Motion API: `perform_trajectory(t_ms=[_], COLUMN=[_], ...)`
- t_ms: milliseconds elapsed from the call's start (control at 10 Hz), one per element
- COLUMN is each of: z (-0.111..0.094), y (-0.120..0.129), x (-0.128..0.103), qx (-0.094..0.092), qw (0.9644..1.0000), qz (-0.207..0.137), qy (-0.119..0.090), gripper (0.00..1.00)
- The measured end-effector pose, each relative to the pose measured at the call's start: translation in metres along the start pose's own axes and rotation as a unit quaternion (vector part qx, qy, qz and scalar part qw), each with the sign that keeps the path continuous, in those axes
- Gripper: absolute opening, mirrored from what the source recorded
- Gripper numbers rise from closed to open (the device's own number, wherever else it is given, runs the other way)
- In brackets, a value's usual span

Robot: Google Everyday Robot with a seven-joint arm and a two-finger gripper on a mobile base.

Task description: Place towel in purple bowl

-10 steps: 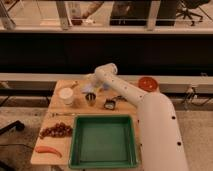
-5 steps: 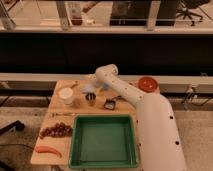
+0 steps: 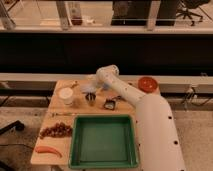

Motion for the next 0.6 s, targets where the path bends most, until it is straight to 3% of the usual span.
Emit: perform_trajectory(t_ms=[600], z=[-0.001], y=[0.0004], x=[0.0008], qx=[0.003], qw=[1.0], qz=[-0.002], qy=[0.001], gripper=[0.8])
